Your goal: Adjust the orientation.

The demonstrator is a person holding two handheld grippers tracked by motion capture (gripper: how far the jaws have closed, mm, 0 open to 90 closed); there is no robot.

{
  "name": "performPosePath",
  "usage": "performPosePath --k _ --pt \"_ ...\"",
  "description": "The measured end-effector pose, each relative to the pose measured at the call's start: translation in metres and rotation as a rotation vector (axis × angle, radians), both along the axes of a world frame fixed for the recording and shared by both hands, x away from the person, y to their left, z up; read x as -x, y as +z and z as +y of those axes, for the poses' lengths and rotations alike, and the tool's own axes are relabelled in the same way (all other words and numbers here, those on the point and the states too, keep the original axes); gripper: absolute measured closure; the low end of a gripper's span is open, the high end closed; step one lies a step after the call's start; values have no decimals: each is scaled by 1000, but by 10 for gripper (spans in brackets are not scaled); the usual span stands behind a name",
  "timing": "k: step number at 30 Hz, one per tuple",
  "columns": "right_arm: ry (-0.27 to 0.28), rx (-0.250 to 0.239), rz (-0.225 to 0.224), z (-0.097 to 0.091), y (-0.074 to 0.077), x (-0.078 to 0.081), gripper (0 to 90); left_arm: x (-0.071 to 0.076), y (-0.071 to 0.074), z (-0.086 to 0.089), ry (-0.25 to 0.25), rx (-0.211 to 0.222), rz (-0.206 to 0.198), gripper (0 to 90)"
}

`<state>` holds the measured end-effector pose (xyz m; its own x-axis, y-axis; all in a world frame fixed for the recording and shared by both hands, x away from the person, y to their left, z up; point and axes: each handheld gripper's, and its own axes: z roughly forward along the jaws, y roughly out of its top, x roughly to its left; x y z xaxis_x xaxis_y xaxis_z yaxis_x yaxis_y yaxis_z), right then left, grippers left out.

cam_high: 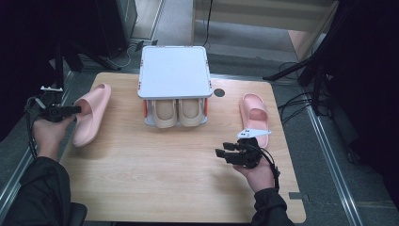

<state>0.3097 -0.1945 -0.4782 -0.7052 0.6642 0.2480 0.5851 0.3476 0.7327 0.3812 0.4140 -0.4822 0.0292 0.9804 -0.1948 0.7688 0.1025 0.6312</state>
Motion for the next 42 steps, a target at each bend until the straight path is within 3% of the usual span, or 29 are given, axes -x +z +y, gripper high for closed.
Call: performPosePath --k 8,12,15,28,36,42 --pt "23 -6 -10 7 2 -6 529 14 13 -27 -78 17 4 833" --pt "38 -9 -14 11 3 -9 528 23 17 -40 -90 36 12 831" --pt "45 -10 -11 14 4 -11 542 31 20 -54 -122 3 19 831" --pt "82 -21 -17 27 6 -22 540 83 30 -98 -230 11 7 829" --pt "102 -22 -15 36 7 -25 540 105 29 -132 -308 14 11 821" --pt "115 -20 -22 38 6 -25 557 106 21 -160 -392 18 37 817"
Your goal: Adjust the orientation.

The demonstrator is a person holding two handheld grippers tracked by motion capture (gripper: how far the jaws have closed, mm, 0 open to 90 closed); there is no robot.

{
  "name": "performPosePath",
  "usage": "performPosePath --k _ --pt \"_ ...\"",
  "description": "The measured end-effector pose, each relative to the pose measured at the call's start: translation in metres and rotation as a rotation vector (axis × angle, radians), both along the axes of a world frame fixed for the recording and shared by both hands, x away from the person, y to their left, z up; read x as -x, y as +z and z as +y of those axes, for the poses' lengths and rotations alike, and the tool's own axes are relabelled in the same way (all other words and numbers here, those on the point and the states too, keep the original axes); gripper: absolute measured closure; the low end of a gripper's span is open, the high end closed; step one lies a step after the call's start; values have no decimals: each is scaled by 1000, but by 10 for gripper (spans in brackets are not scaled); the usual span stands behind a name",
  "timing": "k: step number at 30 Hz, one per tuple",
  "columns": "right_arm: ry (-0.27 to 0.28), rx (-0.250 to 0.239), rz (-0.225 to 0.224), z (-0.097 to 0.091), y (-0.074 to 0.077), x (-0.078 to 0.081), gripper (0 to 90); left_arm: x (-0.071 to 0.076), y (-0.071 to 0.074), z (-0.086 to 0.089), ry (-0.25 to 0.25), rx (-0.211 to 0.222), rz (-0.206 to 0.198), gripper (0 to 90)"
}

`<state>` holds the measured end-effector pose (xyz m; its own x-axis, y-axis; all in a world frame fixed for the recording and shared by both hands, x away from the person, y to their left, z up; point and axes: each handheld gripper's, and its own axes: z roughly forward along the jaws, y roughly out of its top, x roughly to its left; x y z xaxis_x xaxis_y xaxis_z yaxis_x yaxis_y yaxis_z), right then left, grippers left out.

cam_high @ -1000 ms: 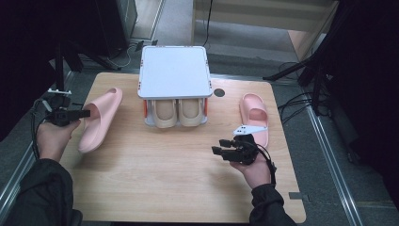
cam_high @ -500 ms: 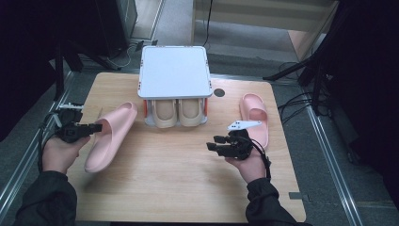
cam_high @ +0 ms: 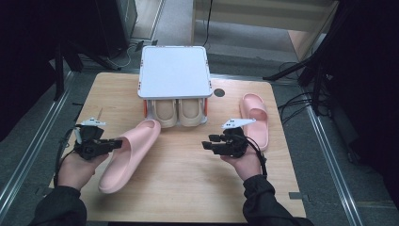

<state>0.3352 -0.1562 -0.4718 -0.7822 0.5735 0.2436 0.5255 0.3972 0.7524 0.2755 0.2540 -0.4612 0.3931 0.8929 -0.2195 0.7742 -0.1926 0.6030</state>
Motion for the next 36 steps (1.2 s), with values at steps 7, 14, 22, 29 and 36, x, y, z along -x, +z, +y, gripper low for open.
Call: performPosePath --k 7,14,22,29,36 --pt "0 2 -2 1 -1 1 560 -7 -7 -26 -50 -4 -5 815" --pt "4 7 -6 4 -3 5 561 -16 -19 -47 -81 28 34 804" --pt "15 26 -4 11 -5 9 563 -22 -29 -66 -91 7 40 797" --pt "18 27 4 15 -8 10 591 -22 -32 -68 -117 11 57 776" --pt "12 15 3 18 -9 11 617 -15 -32 -73 -208 -40 78 668"
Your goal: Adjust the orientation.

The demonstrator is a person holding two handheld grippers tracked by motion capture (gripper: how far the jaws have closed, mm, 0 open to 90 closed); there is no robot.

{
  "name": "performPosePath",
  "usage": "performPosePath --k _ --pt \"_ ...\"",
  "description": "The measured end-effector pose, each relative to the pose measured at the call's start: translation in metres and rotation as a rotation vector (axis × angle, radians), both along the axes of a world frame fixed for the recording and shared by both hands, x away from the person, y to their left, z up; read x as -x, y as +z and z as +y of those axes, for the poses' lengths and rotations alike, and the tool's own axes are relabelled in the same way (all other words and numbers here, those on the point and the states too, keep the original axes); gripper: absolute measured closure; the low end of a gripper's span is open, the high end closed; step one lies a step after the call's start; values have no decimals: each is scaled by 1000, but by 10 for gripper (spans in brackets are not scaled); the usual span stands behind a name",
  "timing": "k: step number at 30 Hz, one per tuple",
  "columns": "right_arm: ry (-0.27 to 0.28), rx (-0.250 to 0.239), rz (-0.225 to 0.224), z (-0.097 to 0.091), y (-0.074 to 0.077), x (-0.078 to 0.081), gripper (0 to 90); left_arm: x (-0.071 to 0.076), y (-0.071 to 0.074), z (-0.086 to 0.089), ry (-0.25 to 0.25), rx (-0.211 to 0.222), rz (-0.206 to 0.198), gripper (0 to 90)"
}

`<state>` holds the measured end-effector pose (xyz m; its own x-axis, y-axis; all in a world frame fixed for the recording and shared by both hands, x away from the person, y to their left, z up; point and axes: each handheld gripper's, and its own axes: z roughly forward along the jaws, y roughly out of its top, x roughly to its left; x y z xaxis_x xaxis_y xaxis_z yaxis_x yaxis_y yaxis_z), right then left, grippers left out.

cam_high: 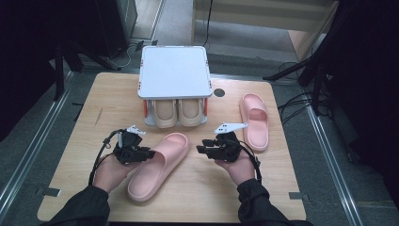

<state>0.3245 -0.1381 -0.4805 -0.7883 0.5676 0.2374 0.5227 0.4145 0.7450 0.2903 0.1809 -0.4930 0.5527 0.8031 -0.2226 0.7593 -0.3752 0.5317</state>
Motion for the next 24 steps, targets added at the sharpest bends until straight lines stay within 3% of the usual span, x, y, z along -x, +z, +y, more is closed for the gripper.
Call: performPosePath --k 7,9,15,20,24 --pt "-11 -12 4 1 -2 -1 628 6 9 8 -26 65 -8 619" --pt "-13 -16 2 1 -2 -1 637 8 12 12 -25 89 -1 630" --pt "-11 -26 -5 6 -4 2 682 13 22 25 -8 150 -32 684" --pt "1 -35 11 14 -8 5 760 10 20 33 1 125 -47 793" --pt "19 -7 28 24 -15 9 828 4 14 36 12 100 -50 849"
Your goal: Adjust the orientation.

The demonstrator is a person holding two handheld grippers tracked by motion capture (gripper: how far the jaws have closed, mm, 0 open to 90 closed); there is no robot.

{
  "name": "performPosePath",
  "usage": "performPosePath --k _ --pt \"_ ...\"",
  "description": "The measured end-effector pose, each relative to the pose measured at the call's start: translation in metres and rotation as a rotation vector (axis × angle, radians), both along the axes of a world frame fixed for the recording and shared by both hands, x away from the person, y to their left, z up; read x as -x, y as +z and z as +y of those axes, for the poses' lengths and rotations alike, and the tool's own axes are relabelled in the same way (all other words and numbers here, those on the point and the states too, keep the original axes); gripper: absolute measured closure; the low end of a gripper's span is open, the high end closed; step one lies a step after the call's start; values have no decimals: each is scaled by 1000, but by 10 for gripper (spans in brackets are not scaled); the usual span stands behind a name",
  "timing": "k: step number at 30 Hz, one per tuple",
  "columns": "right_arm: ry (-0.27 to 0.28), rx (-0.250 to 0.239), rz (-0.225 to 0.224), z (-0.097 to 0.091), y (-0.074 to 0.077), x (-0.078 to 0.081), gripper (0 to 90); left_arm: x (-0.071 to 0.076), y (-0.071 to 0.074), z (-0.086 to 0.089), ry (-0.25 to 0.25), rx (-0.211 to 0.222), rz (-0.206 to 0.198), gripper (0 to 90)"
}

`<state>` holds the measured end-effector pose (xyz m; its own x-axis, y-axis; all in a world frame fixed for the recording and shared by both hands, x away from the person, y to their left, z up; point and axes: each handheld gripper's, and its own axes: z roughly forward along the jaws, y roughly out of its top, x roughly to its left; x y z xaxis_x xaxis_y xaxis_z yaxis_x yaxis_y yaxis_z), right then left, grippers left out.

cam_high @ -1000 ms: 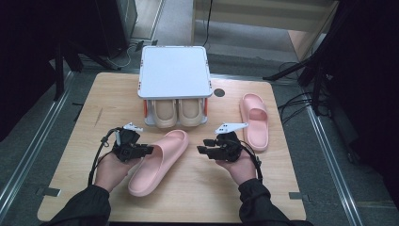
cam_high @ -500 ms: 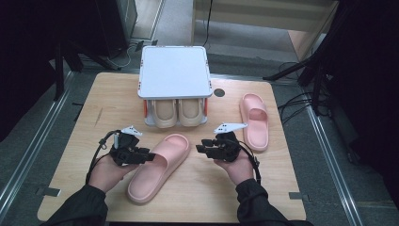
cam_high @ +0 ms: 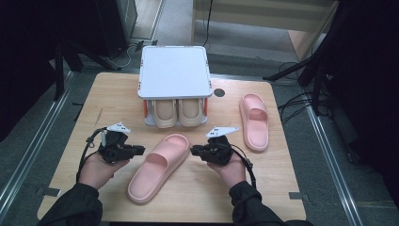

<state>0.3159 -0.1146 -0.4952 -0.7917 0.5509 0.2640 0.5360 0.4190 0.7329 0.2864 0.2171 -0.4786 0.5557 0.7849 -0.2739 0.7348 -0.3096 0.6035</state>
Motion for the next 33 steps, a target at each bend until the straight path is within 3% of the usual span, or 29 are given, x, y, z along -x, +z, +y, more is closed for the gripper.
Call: performPosePath --k 4,8,14,20,33 --pt "29 2 -8 9 -4 5 896 -6 -6 -1 -11 -10 22 857" --pt "61 28 7 19 -11 11 900 -11 -14 -6 -10 -24 44 855" --pt "76 62 14 30 -18 14 900 -13 -22 -15 -49 -50 80 856" --pt "54 66 1 31 -20 8 898 -8 -25 -17 -46 -19 96 854" --pt "24 67 17 35 -19 -7 900 -3 -26 -20 -22 29 109 846"
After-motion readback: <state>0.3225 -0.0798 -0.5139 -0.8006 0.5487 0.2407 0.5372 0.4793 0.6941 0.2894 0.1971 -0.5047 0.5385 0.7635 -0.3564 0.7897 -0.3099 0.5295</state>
